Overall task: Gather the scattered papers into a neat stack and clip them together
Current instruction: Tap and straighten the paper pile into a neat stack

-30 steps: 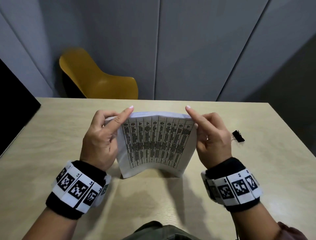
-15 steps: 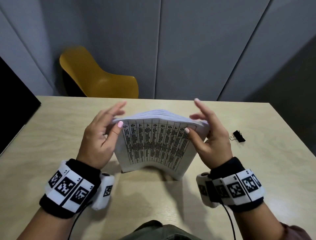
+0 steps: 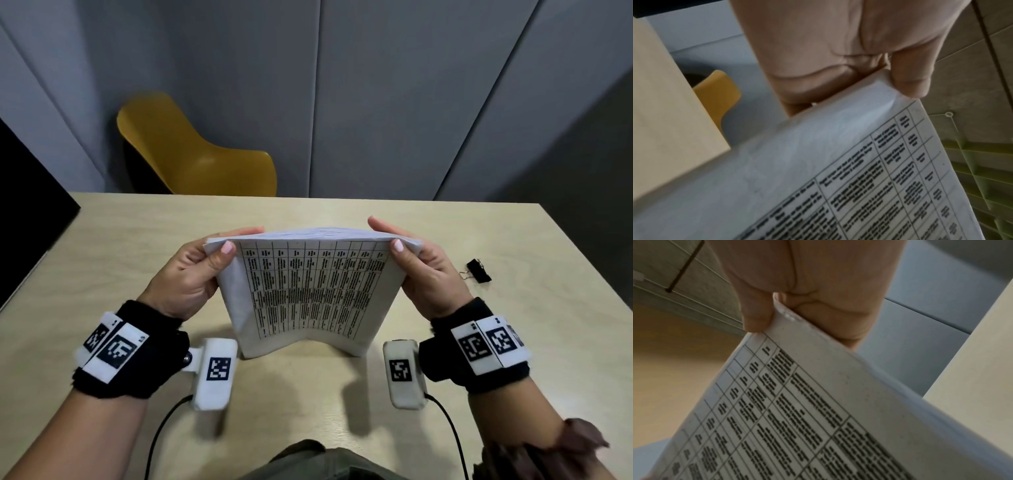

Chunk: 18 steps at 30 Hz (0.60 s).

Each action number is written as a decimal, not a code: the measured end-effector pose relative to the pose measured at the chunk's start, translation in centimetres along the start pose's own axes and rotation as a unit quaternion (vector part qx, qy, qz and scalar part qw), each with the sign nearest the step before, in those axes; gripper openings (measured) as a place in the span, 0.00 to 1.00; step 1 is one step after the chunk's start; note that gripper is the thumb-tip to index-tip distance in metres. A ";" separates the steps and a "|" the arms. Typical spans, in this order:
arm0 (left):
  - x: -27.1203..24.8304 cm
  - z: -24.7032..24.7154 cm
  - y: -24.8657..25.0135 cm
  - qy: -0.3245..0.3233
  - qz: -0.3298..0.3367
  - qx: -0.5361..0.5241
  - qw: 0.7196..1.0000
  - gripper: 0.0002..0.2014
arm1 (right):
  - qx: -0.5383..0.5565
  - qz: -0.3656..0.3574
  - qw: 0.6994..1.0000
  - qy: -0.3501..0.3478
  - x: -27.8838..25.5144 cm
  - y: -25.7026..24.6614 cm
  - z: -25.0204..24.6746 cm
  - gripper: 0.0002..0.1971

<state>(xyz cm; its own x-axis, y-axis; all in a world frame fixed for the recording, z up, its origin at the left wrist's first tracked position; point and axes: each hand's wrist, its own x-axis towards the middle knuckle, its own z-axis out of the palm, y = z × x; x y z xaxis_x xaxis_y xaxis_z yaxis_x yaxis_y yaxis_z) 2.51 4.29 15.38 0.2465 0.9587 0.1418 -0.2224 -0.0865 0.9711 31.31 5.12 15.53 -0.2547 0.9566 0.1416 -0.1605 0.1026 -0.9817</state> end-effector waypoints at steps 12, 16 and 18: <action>0.7 1.1 -0.5 0.034 0.032 -0.080 0.996 0.23 | 0.145 -0.008 0.989 0.032 0.1 0.7 0.5 0.26; 0.8 1.5 -0.8 0.067 0.057 -0.048 0.995 0.18 | 0.145 -0.033 0.988 0.036 0.0 1.0 0.5 0.22; 0.8 1.3 -0.8 0.059 0.059 -0.037 0.996 0.21 | 0.139 -0.032 0.989 0.046 -0.1 1.2 0.3 0.26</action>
<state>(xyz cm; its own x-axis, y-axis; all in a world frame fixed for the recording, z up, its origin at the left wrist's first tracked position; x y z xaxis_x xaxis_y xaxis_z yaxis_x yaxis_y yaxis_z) 4.06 4.75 14.93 0.1025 0.9685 0.2268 -0.3128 -0.1851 0.9316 30.81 5.10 14.37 -0.1504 0.9724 0.1782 -0.4325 0.0974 -0.8964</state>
